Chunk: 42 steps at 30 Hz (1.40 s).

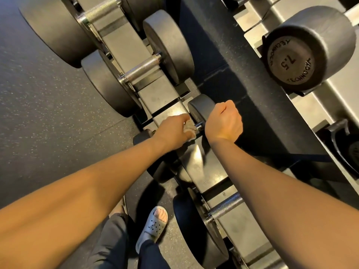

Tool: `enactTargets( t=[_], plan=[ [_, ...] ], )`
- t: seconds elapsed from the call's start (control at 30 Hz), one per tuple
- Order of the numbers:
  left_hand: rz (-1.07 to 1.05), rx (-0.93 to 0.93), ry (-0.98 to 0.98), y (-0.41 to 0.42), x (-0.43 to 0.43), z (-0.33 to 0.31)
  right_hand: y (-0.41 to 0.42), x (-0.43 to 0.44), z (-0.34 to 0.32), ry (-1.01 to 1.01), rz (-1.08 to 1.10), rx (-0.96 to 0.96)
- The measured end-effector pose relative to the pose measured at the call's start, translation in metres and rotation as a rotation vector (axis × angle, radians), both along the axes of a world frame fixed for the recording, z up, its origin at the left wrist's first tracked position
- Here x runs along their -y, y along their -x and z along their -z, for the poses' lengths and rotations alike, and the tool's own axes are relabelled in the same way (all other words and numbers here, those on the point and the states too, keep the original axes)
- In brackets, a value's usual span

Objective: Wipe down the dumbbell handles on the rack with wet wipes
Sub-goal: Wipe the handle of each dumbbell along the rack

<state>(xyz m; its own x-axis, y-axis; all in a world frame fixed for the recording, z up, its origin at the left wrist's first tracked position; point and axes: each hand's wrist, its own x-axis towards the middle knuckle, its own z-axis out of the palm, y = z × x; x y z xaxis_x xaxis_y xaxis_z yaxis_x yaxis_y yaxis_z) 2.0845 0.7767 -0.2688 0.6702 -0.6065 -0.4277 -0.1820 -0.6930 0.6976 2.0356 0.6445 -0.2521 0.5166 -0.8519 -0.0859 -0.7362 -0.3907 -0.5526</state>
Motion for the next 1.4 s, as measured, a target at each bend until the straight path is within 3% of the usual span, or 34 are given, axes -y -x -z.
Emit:
enactTargets(
  t=[0.2, 0.3, 0.47, 0.63, 0.77, 0.93, 1.0, 1.07, 1.13, 1.17, 1.23, 1.4],
  plan=[
    [0.275, -0.010, -0.370, -0.021, -0.015, -0.010, 0.000, 0.002, 0.001, -0.005, -0.004, -0.007],
    [0.383, 0.119, -0.487, -0.032, -0.026, -0.016, 0.000, 0.002, 0.001, 0.000, -0.004, -0.003],
    [-0.049, -0.212, -0.006, -0.041, -0.009, -0.011, -0.001, 0.001, 0.001, 0.018, 0.005, -0.011],
    [-0.002, -0.112, -0.009, -0.013, 0.000, 0.014, -0.002, 0.001, 0.002, 0.039, 0.005, -0.015],
    [0.178, 0.054, -0.146, -0.023, -0.015, 0.006, -0.001, 0.002, 0.000, 0.016, 0.005, -0.020],
    [0.690, 0.311, -0.450, -0.037, -0.029, -0.013, -0.001, 0.001, -0.001, 0.003, 0.006, -0.004],
    [0.773, 0.329, -0.524, -0.037, -0.034, -0.013, -0.001, 0.001, -0.002, 0.006, 0.007, -0.002],
    [0.616, 0.179, -0.410, -0.038, -0.034, -0.015, -0.001, 0.001, -0.002, -0.001, 0.009, -0.010],
    [0.286, 0.001, -0.156, -0.031, -0.029, -0.012, -0.001, 0.001, -0.001, 0.002, 0.011, -0.011],
    [0.172, 0.003, -0.080, -0.026, -0.025, -0.010, -0.002, 0.001, -0.002, 0.005, 0.013, -0.013],
    [0.188, 0.096, -0.097, -0.012, -0.021, -0.004, -0.002, 0.001, -0.002, 0.007, 0.013, -0.026],
    [0.576, 0.495, -0.401, 0.002, -0.029, -0.007, -0.001, 0.000, -0.003, 0.004, 0.008, -0.026]
  ],
)
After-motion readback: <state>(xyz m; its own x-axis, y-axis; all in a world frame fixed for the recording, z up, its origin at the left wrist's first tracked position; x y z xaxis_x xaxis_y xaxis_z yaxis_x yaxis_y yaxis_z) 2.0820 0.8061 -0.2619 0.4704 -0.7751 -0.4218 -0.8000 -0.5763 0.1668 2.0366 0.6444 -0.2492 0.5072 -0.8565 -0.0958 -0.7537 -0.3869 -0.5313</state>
